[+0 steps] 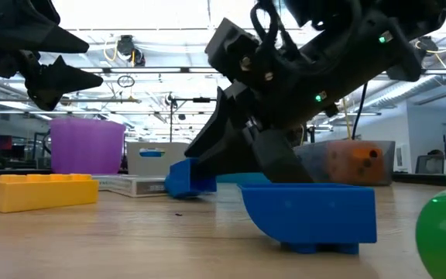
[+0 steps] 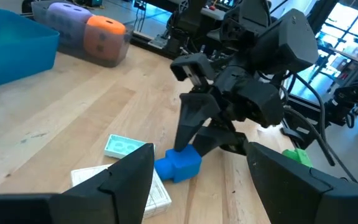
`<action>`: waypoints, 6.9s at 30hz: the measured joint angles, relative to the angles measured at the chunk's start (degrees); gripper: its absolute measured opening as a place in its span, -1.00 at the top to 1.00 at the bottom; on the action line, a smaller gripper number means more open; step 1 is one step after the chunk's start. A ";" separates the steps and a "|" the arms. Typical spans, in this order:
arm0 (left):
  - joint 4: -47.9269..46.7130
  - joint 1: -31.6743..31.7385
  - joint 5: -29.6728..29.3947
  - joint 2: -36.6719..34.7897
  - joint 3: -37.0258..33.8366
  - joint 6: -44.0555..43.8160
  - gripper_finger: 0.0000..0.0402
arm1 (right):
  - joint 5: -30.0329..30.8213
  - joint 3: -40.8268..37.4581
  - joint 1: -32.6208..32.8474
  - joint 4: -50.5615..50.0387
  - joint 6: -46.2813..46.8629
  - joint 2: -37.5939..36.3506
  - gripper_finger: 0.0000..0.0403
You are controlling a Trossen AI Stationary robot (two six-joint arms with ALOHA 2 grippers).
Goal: Pick & Place Toys
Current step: Put the blue game piece into the gray bin, then put the dark green game piece into the gray bin
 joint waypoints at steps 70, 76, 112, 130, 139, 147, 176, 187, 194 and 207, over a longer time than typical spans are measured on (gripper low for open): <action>7.81 21.62 37.80 16.33 16.68 6.10 0.06 | 11.91 -0.03 2.84 25.45 -26.86 -8.79 0.99; 7.81 21.62 38.21 16.33 16.68 7.00 0.27 | 12.05 -0.03 2.81 25.12 -27.27 -8.79 0.90; -32.80 61.27 25.07 11.22 31.29 23.10 0.24 | 26.88 -0.03 8.73 3.02 -16.63 -15.80 0.16; -21.52 73.66 25.20 28.32 31.29 13.44 0.12 | 23.85 -0.03 8.69 3.00 -15.26 -15.78 0.15; -20.69 76.21 32.12 27.07 31.28 13.30 -0.06 | 23.82 -0.03 8.67 1.49 -14.82 -15.78 0.16; -21.21 76.50 38.99 16.98 31.26 13.68 -0.14 | 23.87 -0.03 8.69 0.55 -13.60 -15.76 0.14; -3.24 53.01 60.85 -35.69 1.22 13.24 -0.14 | 20.05 -0.34 6.09 0.06 -2.75 -15.74 0.16; 3.15 33.86 41.35 -28.74 -5.57 21.19 -0.14 | 2.82 -5.87 0.78 1.92 1.60 -15.72 0.17; 3.00 21.48 24.78 -19.58 -5.55 21.48 -0.14 | 2.74 -9.81 0.02 7.96 6.60 -15.72 0.18; -15.58 -3.57 7.39 -0.64 5.32 1.01 -0.14 | 2.75 -11.33 0.21 13.34 8.33 -15.72 0.18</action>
